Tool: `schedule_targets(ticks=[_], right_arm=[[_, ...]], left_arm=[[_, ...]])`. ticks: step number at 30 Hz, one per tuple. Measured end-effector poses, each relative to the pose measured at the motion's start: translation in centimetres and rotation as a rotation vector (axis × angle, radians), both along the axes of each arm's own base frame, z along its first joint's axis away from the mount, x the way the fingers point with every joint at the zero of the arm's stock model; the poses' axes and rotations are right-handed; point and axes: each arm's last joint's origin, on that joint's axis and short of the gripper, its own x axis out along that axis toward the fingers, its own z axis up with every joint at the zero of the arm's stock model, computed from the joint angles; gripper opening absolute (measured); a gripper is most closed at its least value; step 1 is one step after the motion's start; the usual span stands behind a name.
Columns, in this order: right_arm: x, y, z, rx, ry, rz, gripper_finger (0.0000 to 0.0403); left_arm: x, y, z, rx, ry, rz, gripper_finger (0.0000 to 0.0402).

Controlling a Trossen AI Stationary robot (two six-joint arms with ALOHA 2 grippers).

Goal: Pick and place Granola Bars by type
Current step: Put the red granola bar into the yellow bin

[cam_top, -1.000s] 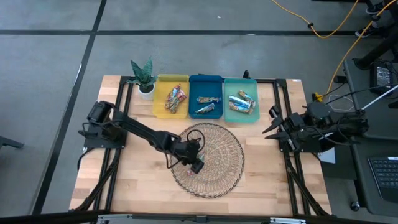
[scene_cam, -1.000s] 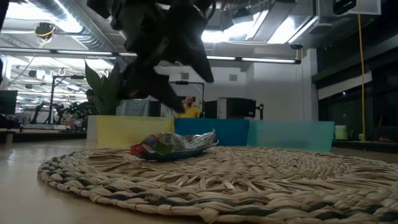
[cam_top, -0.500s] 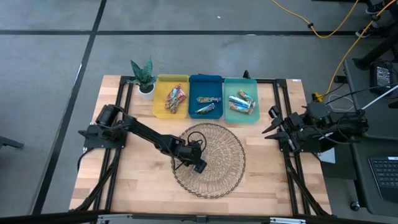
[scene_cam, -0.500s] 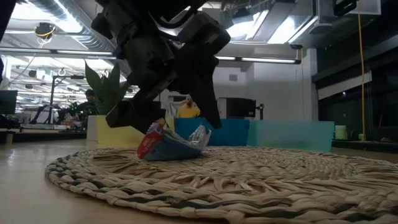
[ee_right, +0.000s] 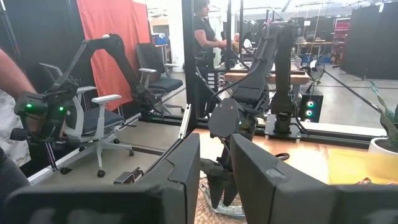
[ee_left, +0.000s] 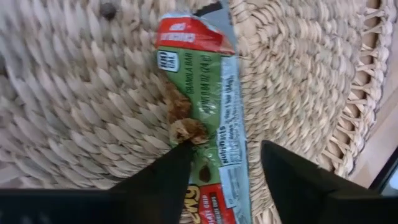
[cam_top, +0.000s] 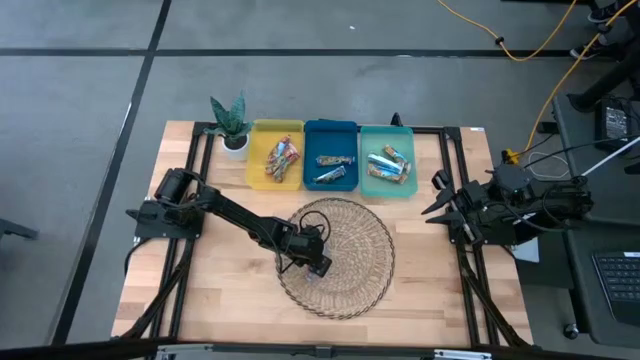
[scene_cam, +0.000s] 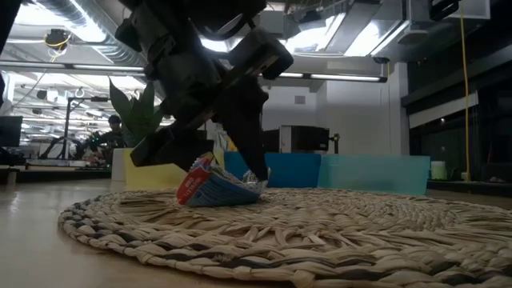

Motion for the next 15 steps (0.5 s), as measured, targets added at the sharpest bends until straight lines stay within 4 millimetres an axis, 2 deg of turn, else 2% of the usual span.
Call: schedule_targets(ticks=[8, 15], right_arm=[[0.0, 0.0, 0.0, -0.003, -0.002, 0.0, 0.0094], [0.0, 0.0, 0.0, -0.005, -0.002, 0.0, 0.0094]], left_arm=[[0.01, -0.01, -0.14, -0.023, 0.006, 0.006, 0.0083], [0.29, -0.16, -0.04, -0.043, -0.028, 0.007, 0.0026]])
